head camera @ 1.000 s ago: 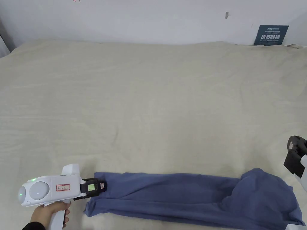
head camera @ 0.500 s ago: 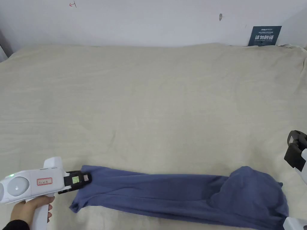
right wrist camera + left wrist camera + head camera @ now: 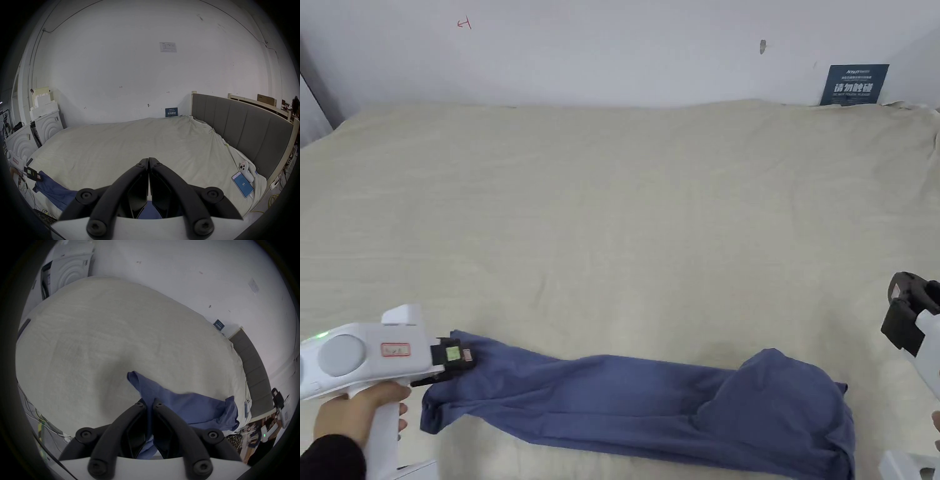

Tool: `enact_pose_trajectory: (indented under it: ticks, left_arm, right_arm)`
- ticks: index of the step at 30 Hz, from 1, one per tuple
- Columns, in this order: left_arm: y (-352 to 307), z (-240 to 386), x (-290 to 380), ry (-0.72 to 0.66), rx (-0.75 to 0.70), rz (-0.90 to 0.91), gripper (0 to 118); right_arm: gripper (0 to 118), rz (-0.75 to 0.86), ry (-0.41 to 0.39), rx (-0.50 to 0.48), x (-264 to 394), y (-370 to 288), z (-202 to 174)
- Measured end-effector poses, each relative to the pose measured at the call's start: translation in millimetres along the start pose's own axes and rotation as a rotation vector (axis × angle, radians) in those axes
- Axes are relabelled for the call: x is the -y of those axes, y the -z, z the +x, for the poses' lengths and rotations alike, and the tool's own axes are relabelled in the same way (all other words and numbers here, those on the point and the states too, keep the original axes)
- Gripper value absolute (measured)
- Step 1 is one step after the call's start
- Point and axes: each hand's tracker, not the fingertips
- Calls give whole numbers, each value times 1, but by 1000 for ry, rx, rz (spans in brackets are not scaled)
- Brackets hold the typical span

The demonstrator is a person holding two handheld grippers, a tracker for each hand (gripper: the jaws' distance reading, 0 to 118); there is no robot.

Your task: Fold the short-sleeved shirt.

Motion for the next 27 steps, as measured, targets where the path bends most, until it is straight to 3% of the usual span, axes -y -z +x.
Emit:
enact_pose_trajectory:
  ticks: [4,7,15,25,27]
  left_arm:
    - [-2,63,11,148,12,-7,4]
    - [5,107,19,191,107,-38,4]
    - [61,200,51,340,179,-143,4]
    - [148,246,94,359,103,-290,5]
    - [153,248,97,361,93,-300,14]
  right_arm:
    - [0,6,4,-4,0,-5,4]
    - [0,10,8,-5,0,-9,7]
    - [0,17,16,11,1,-21,19]
    - [0,1,30,46,9,-27,35]
    - [0,-2,32,48,9,-27,37]
